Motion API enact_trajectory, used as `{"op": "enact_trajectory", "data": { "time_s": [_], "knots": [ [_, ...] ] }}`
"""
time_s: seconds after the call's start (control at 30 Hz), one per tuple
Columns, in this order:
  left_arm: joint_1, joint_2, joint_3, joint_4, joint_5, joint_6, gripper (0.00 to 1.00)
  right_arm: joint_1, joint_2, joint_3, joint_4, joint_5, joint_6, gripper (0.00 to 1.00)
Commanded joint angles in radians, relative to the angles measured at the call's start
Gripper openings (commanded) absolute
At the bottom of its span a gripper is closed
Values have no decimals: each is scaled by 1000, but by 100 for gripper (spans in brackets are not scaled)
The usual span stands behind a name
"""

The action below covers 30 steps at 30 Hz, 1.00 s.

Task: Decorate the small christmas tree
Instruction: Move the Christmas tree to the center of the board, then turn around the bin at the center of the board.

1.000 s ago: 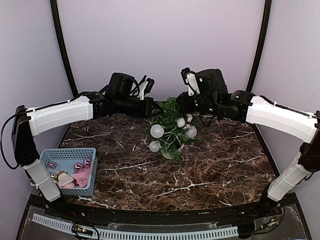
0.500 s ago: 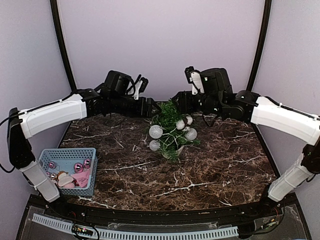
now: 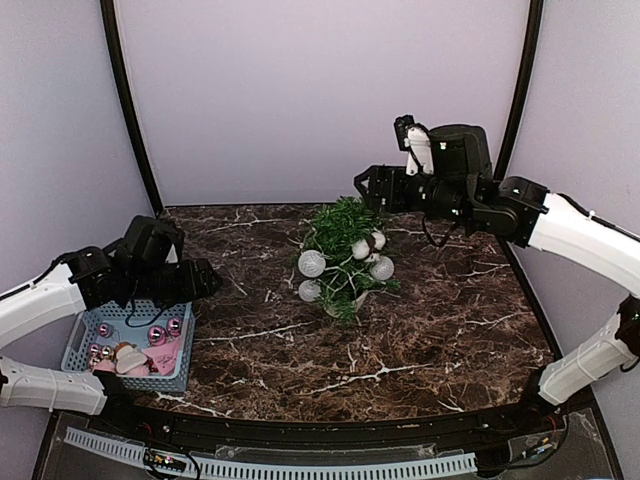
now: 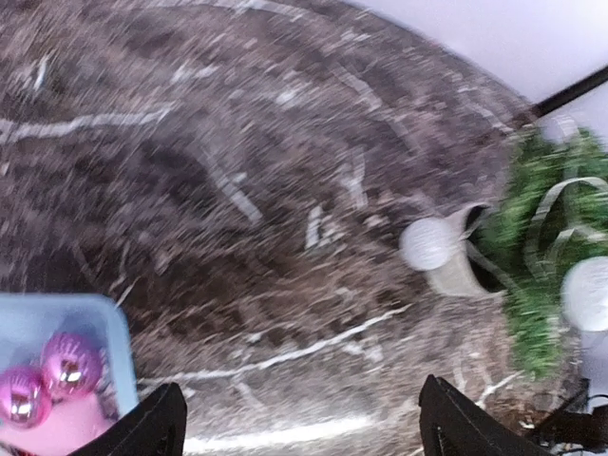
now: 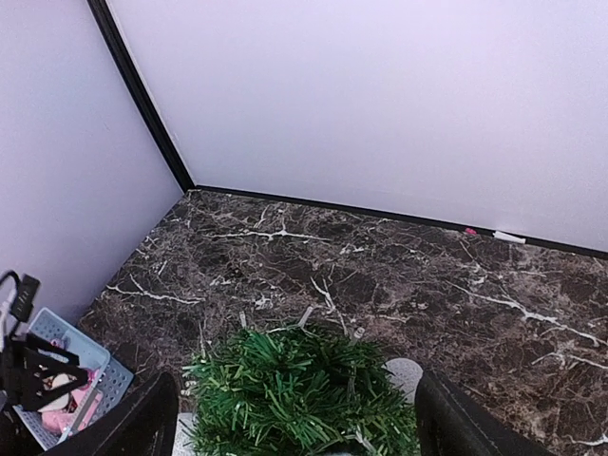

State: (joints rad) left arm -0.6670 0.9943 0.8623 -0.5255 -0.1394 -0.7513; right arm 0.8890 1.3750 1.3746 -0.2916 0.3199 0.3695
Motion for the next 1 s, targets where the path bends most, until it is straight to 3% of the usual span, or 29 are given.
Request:
{"op": "enact_trajectory", "data": {
  "time_s": [0.0, 0.23, 0.3, 0.4, 0.5, 0.7, 0.8, 0.97],
  "knots": [
    [21, -27, -126, -138, -113, -176, 87, -4, -28, -18, 31, 20, 0, 88],
    [40, 13, -198, -153, -177, -193, 89, -4, -43, -47, 30, 18, 18, 88],
    [43, 37, -213, -104, -142, -176, 81, -4, -45, -52, 34, 20, 22, 88],
    [43, 59, -230, -2, -58, -147, 55, -4, -41, -49, 35, 21, 23, 88],
    [43, 112, -222, 114, -5, -129, 45, -4, -37, -40, 30, 25, 18, 88],
    [63, 314, -122, 286, 89, -56, 39, -4, -47, -37, 17, 44, 16, 88],
    [82, 446, -13, 336, 125, 3, 33, -4, -56, -42, 3, 52, 20, 88],
    [102, 609, 152, 413, 136, 68, 32, -4, -75, -54, -14, 68, 32, 88]
  ]
}}
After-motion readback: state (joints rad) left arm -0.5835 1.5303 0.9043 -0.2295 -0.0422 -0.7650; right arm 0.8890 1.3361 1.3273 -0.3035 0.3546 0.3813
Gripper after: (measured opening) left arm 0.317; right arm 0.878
